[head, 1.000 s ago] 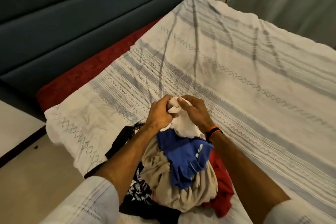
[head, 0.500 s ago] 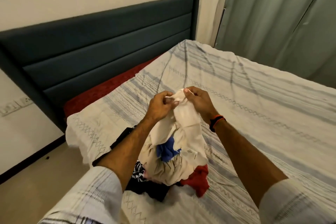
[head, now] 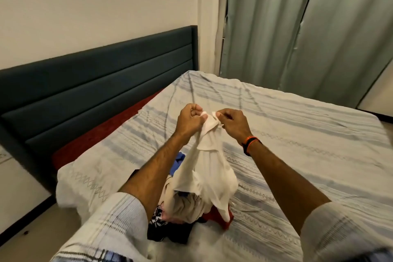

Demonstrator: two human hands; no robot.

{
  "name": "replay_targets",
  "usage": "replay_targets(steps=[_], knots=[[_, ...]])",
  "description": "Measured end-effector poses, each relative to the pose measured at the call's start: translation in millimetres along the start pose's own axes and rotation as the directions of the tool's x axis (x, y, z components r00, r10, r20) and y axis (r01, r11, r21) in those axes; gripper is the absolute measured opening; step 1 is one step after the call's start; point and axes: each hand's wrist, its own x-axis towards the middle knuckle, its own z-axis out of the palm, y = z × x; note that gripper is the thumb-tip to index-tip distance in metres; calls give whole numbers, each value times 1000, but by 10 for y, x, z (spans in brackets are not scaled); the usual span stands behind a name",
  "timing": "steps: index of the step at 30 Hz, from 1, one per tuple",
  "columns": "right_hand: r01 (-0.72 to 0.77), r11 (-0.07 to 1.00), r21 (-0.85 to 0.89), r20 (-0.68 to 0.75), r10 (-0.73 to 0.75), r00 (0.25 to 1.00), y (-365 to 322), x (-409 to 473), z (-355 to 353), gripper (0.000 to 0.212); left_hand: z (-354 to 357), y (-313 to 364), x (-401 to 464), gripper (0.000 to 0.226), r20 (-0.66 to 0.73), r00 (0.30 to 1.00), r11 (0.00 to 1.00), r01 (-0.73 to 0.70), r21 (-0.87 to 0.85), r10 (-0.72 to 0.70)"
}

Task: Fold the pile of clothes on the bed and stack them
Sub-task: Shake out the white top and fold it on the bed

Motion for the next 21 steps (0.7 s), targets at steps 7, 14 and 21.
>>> replay_targets(steps=[7,14,21], knots=[[159,986,50,239,-167,956,-314,-270,-431,44,151,532,-91,19,250,950,979,-200,37,184],[246,940,-237,142,-217,966,-391,-268,-916,35,250,862,-235,51,442,883,973,-214,85,156],[202,952,-229,-43,-218,975,-315,-347,-1494,22,710,939,-352,67,489,872,725,-357,589,32]])
